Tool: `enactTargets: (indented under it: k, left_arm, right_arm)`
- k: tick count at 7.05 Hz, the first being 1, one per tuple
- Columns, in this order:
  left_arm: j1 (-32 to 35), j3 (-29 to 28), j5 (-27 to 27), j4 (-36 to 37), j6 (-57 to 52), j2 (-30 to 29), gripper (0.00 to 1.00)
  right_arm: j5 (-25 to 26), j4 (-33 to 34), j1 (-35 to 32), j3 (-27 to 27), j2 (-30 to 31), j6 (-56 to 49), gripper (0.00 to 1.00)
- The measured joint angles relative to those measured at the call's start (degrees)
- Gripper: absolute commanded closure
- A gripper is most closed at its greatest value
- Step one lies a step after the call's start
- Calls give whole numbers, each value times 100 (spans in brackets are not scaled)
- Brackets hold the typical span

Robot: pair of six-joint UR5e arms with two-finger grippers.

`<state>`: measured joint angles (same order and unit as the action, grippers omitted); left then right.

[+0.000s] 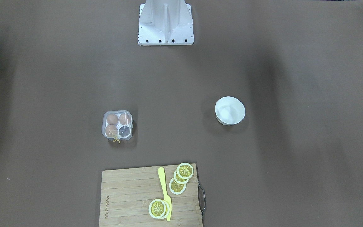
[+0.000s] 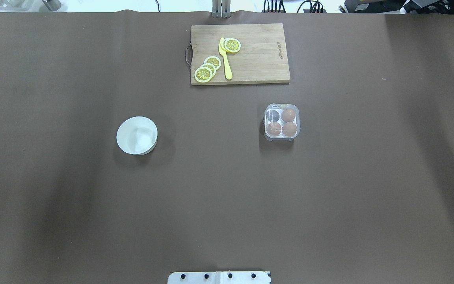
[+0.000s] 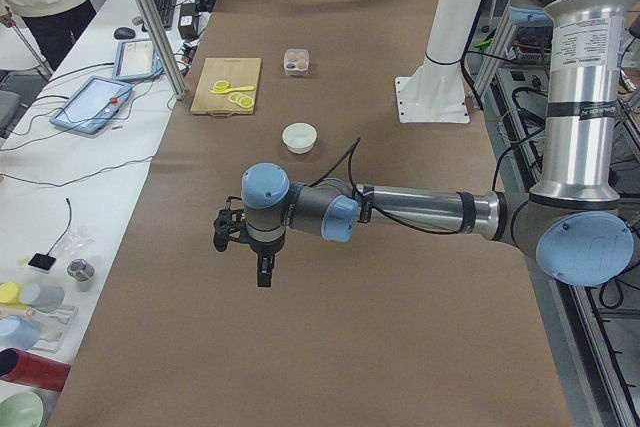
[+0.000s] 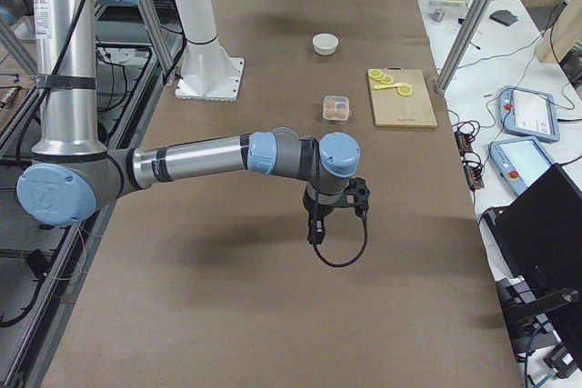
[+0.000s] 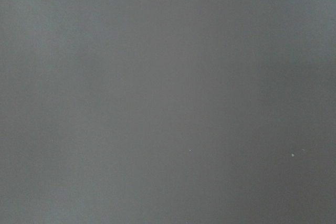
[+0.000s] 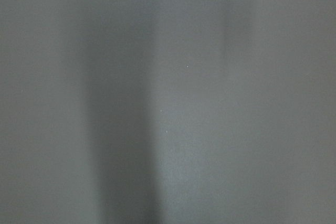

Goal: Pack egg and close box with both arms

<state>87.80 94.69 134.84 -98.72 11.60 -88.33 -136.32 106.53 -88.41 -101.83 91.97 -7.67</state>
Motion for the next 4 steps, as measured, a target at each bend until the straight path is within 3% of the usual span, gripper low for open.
enactTargets:
  k: [4]
  left_arm:
    - [364,-21,313,178,-266,91,2]
  right_arm:
    - [-336,-447,-25,386,-55,100,0]
